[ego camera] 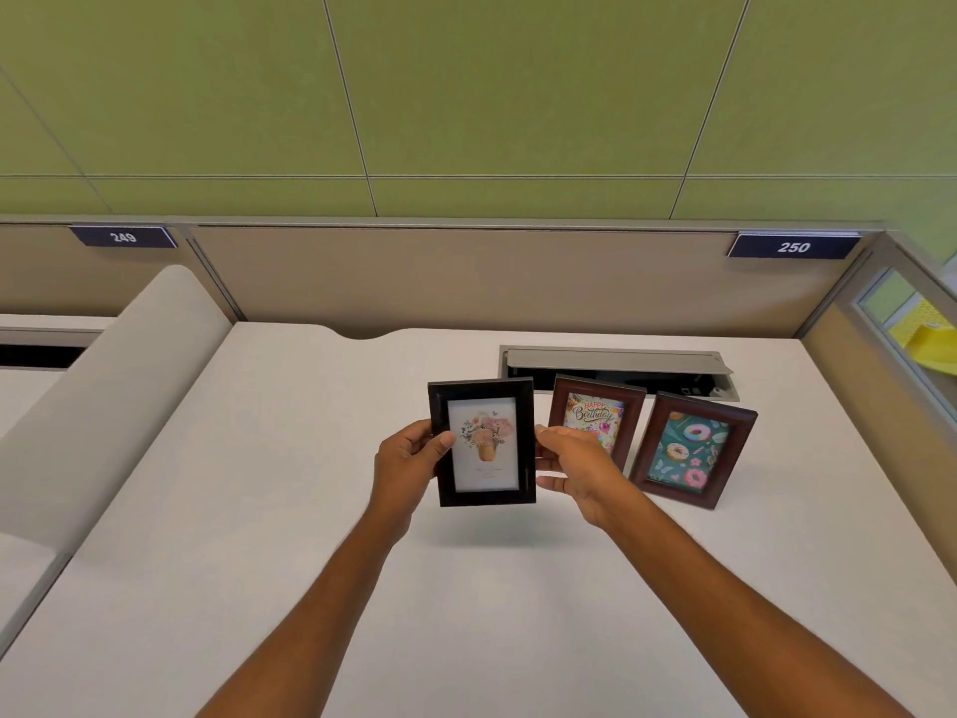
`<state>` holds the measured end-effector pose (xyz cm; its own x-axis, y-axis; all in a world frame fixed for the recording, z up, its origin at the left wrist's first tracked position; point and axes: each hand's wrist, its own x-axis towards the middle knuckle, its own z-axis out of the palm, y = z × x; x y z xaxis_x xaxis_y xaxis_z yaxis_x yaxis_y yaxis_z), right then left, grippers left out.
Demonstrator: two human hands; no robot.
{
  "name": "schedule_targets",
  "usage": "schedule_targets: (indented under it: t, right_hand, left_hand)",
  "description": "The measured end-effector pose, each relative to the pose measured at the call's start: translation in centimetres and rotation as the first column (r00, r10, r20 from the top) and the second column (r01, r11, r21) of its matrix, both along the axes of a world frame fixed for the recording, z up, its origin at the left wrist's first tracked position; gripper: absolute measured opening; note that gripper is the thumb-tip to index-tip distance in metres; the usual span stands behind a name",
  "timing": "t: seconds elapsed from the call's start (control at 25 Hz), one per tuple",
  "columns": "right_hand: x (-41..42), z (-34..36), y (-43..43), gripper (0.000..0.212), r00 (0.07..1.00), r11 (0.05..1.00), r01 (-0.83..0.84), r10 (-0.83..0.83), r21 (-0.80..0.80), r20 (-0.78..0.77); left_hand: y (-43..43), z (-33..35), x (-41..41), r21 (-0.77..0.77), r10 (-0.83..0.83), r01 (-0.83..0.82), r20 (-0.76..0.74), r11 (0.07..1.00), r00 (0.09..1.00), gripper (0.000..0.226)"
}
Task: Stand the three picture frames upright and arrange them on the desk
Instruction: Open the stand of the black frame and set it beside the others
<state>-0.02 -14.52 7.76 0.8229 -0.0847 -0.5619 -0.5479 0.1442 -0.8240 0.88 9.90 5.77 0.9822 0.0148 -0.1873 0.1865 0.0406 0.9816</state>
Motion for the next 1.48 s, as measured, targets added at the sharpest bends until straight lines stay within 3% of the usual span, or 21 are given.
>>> schedule_targets:
  t: [0.44,0.76,1.0,1.24,1.48]
  right_hand:
    - [-0.4,0.6,0.9,0.036,1.000,1.000,-0.012,0.012,-0.009,0.003]
    - [0.1,-0.2,1.8,0.035,0.999,1.000,0.008,-0.009,0.019,0.034]
    - [1.2,-1.0,2.7,0.036,0.998,0.994,0.042,-0.037,-0.098,0.050]
    - [1.8,-1.6,2.6,0.035,1.000,1.000,0.003,-0.004,0.025,0.029]
    - [2.7,-3.0,2.3,0.045,0.998,1.000,-0.013,0.012,0.019,0.064]
  left_hand:
    - [-0.4,1.6,0.2,0.015,0.036,-0.034,-0.146,0.999,0.989,0.017]
    - [-0.4,1.5,0.6,-0.026,0.031,-0.036,-0.190,0.999,0.981,0.023]
    - [-0.6,1.0,1.3,-0.035,-0.020,0.013,-0.215,0.999,0.976,0.024]
    - [-0.4,0.0,2.7,-0.071,-0.067,0.050,-0.265,0.996,0.962,0.023]
    - [-1.2,0.2,4.4,-0.063,-0.071,0.052,-0.355,0.997,0.932,0.062]
